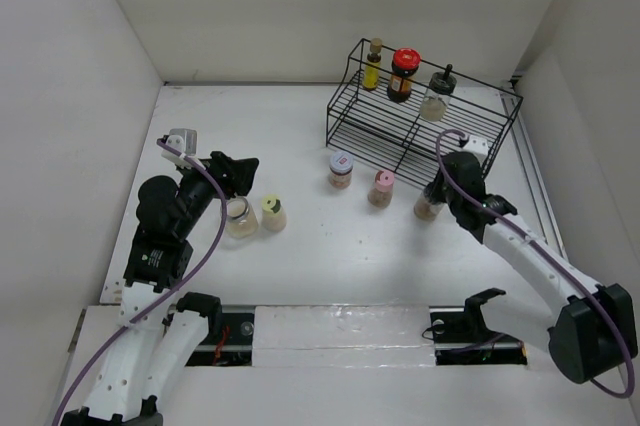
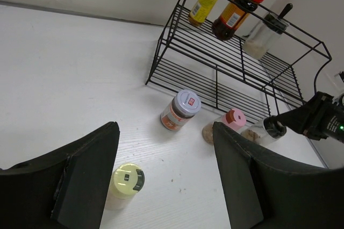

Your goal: Organize the condiment bottles

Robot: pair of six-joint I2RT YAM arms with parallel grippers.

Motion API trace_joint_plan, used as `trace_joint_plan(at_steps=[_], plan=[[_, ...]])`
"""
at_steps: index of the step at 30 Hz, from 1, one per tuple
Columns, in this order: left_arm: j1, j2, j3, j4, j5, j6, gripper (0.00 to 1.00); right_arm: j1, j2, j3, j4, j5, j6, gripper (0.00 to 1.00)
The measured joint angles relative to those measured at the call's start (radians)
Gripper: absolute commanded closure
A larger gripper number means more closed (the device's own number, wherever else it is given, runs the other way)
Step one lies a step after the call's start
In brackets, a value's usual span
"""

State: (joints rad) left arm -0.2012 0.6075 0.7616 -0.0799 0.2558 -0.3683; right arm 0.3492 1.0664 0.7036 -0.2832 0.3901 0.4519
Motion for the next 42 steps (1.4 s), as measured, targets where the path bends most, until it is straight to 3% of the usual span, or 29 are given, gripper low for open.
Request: trace_joint_plan(at_steps=[2, 9, 12, 16, 21, 28, 35, 42], plan=[[0.0, 0.0, 0.0, 0.0, 0.0, 0.0, 0.34, 0.011, 0.014, 0.005, 0.009, 0.017, -0.003, 0.82], [0.0, 0.0, 0.0, 0.0, 0.0, 0.0, 0.34, 0.141, 0.016, 0.064, -0.094, 0.05, -0.008, 0.85], [0.0, 0.0, 0.0, 0.0, 0.002, 0.0, 0.34, 0.232, -0.035, 0.153, -0.181, 0.024, -0.017, 0.82], [0.0, 0.0, 0.0, 0.0, 0.004, 0.0, 0.34, 0.253, -0.093, 0.367, -0.2, 0.0, -0.056, 0.82], [0.0, 0.0, 0.0, 0.0, 0.005, 0.0, 0.34, 0.151, -0.038, 0.649, -0.095, -0.007, -0.129, 0.82], [0.0, 0.0, 0.0, 0.0, 0.003, 0.0, 0.34, -0.099, 0.239, 0.981, -0.034, -0.015, -0.202, 0.82], [0.0, 0.0, 0.0, 0.0, 0.002, 0.0, 0.34, -0.275, 0.415, 1.007, -0.077, -0.079, -0.226, 0.82], [0.0, 0.0, 0.0, 0.0, 0.002, 0.0, 0.34, -0.383, 0.424, 0.981, -0.083, -0.143, -0.227, 0.82]])
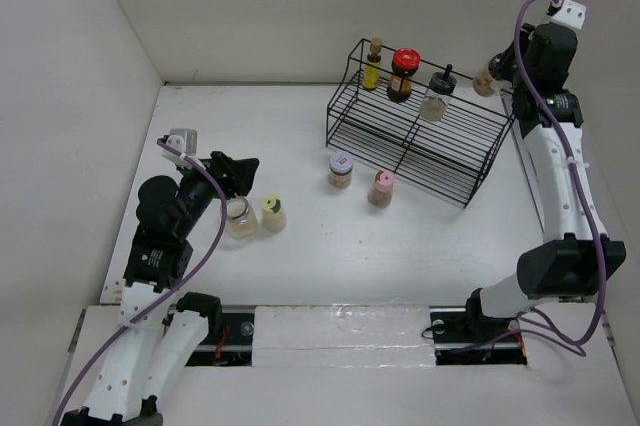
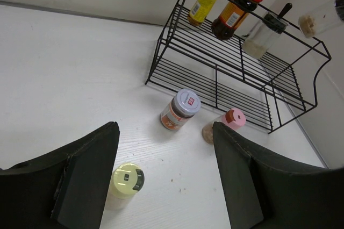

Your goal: Organize the condiment bottles

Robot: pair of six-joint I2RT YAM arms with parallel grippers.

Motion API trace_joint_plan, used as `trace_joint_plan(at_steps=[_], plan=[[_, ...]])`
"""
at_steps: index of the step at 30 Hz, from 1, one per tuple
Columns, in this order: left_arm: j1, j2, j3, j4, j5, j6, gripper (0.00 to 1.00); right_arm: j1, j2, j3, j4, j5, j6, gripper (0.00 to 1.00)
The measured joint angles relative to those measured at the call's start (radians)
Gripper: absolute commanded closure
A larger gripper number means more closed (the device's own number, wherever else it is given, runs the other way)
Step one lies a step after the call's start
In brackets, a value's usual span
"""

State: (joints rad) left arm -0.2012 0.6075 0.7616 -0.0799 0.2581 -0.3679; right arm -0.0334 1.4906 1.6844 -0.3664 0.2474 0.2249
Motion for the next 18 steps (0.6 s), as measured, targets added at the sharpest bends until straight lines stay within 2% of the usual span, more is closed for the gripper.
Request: trace_joint_plan(at_steps=[11, 18], plan=[[0.0, 0.012, 0.0, 0.0, 0.0, 0.0, 0.34, -0.019, 0.0, -0.08, -0.008, -0.035, 0.007, 0.82], [0.0, 0.012, 0.0, 0.0, 0.0, 0.0, 0.34, -0.026, 0.07, -0.078, -0.03, -0.04, 0.006, 0.79]])
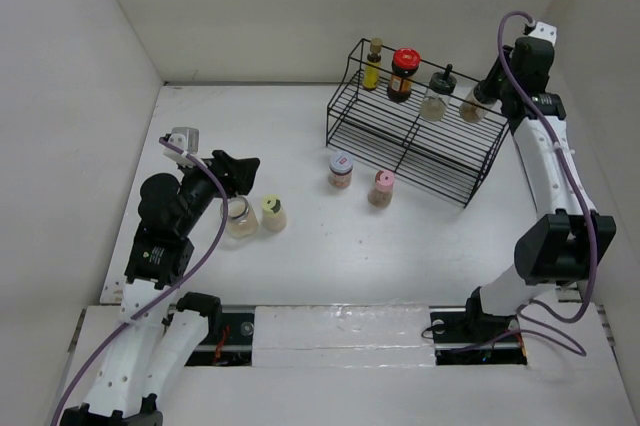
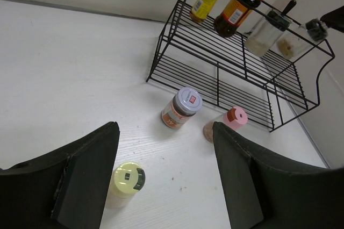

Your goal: Organize the condiment bottles

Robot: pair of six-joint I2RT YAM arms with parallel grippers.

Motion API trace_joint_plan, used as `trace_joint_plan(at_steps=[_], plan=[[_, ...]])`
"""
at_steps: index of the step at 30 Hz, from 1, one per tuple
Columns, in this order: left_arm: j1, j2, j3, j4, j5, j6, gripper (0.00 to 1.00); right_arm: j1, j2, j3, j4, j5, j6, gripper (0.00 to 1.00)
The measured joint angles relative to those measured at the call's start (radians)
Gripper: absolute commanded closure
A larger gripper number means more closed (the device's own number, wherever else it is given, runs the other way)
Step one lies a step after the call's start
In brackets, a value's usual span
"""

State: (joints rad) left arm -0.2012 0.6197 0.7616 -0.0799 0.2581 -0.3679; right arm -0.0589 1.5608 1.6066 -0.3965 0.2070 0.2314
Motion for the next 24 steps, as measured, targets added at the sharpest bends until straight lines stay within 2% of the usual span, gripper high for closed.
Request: trace_joint_plan(at_steps=[7, 11, 15, 20, 24], plan=[[0.0, 0.0, 0.0, 0.0, 0.0, 0.0, 0.34, 0.001, 0.086, 0.024, -0.026, -0.005, -0.008, 0.76], [0.0, 0.0, 0.0, 0.0, 0.0, 0.0, 0.34, 0.002, 0.086, 0.028, -0.032, 0.003, -0.009, 0.54], [0.0, 0.0, 0.0, 0.0, 0.0, 0.0, 0.34, 0.008, 0.085, 0.035, -0.038, 0.006, -0.011, 0.37], [0.0, 0.0, 0.0, 0.0, 0.0, 0.0, 0.34, 0.021, 0.051, 0.035, -0.039, 0.006, -0.015, 0.33], [0.0, 0.0, 0.0, 0.0, 0.0, 0.0, 0.34, 0.035, -0.038, 0.027, -0.032, 0.003, -0.014, 0.32]])
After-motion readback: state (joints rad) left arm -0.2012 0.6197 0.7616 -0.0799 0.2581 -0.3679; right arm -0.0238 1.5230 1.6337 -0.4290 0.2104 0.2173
